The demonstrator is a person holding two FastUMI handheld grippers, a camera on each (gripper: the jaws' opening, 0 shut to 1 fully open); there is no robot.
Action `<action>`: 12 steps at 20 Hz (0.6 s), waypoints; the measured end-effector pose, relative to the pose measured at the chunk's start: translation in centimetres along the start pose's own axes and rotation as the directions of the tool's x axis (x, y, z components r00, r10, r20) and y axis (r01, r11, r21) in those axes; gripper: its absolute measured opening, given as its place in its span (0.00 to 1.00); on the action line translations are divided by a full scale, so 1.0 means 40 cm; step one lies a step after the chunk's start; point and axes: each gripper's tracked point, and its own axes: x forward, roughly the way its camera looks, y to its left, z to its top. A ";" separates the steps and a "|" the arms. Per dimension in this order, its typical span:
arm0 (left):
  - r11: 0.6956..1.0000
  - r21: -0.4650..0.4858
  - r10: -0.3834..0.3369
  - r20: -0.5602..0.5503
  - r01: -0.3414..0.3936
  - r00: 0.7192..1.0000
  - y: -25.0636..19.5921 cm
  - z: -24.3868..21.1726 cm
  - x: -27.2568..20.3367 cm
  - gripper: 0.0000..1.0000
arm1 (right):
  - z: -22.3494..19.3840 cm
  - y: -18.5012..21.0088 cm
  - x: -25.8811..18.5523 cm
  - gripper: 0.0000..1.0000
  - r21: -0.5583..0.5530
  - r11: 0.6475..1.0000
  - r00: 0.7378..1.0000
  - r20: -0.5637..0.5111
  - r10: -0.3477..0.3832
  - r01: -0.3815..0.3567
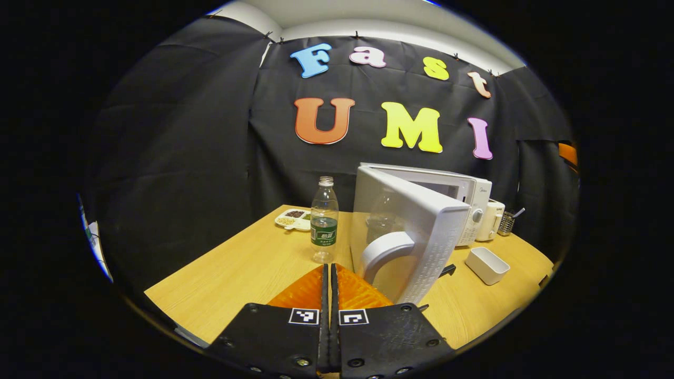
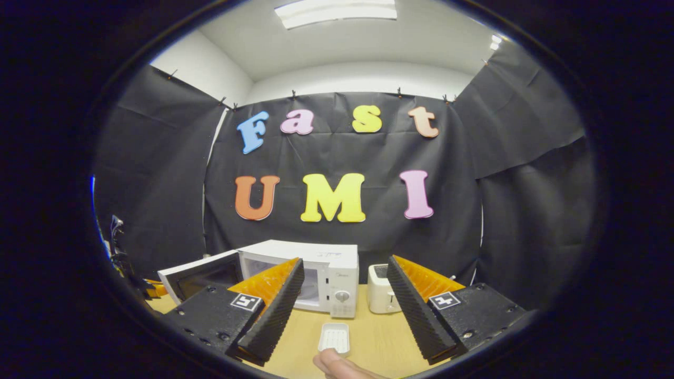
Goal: Open the microwave oven with the left hand, put the food in, and close the microwave oven.
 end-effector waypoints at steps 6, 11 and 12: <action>0.996 0.016 -0.085 0.022 0.084 0.996 -0.136 0.018 0.039 0.00 | -0.013 -0.065 0.020 1.00 0.019 1.000 1.000 -0.015 -0.013 0.014; 0.989 0.010 -0.149 0.016 0.149 0.989 -0.274 0.026 0.093 0.00 | -0.030 -0.150 0.037 1.00 0.059 0.998 0.999 -0.017 -0.034 0.035; 0.986 0.014 -0.164 0.018 0.163 0.986 -0.302 0.030 0.104 0.00 | -0.035 -0.167 0.042 0.89 0.066 0.997 0.999 -0.016 -0.034 0.035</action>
